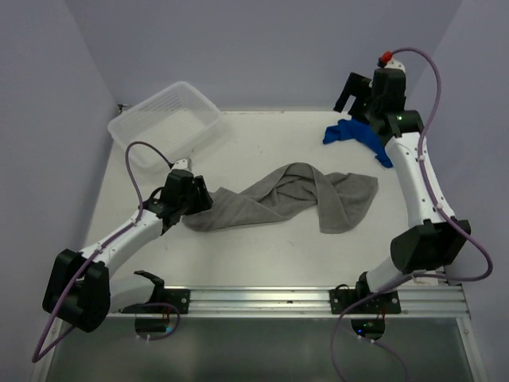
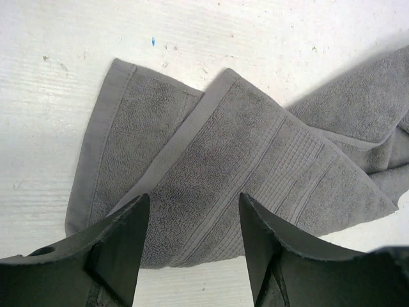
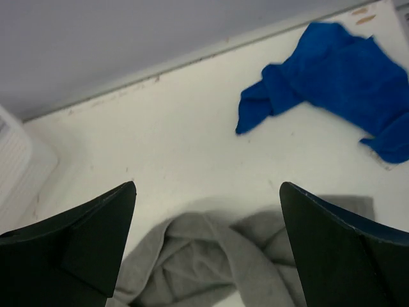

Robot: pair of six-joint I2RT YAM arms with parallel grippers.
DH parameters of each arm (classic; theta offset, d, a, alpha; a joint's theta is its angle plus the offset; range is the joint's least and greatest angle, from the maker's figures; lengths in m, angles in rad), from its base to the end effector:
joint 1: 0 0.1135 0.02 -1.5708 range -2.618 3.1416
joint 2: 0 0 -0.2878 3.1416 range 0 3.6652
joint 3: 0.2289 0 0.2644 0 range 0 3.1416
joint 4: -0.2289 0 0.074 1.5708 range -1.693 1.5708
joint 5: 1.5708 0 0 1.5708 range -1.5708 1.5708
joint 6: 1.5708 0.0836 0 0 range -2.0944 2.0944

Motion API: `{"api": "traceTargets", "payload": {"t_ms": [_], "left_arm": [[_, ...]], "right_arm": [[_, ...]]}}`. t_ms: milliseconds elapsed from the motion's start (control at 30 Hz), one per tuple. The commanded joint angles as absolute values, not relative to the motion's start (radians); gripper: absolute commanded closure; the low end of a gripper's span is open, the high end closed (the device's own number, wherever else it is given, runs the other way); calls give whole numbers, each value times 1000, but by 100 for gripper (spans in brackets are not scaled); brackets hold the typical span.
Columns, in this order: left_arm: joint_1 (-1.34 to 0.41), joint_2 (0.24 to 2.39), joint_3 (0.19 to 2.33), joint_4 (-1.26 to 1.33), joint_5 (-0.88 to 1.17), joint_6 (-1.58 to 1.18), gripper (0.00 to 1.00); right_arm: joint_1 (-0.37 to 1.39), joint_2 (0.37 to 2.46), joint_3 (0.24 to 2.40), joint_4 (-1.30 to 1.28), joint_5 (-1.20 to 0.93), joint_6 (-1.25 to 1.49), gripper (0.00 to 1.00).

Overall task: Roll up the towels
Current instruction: Flatten the towel

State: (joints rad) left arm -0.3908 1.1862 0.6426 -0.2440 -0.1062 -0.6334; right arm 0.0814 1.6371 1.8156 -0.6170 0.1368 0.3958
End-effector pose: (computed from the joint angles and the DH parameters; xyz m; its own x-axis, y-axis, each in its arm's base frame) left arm 0.2570 -0.0963 0.1871 -0.7114 -0.3434 -0.6132 -0.1382 0.9238 -0.3571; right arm 0.4233 0.0231 0.4388 -0.3741 0.3527 -0.8577 0.2024 0.9336 0.2956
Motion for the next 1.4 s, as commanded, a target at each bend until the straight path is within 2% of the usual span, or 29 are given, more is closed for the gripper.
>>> {"api": "traceTargets", "payload": {"t_ms": [0,200,300,500,567,600,700,867,1067,1367], "left_arm": [[-383,1184,684,-219,-132,-591,38],[-383,1193,675,-143,-86,-558,36],[-383,1207,660,-89,-35,-542,35],[-388,1279,690,-80,-44,-503,34],[-399,1331,733,-97,-101,-500,34],[-400,1354,753,-135,-124,-520,34],[-402,1446,836,-176,-156,-551,34],[-405,1549,952,-161,-112,-583,34],[-425,1700,1132,-359,-158,-701,37],[-498,1827,1247,-489,-212,-793,39]], "right_arm": [[187,1470,1607,-586,63,430,1],[411,1283,1211,-574,141,416,2],[462,1210,1050,-594,167,431,9],[463,1048,752,-574,213,491,30],[462,1017,715,-560,207,511,37],[462,1000,698,-554,209,518,47],[462,996,646,-546,218,528,55],[462,1017,604,-523,207,531,59],[462,1026,583,-505,204,535,61],[462,1019,552,-469,204,505,60]]}}
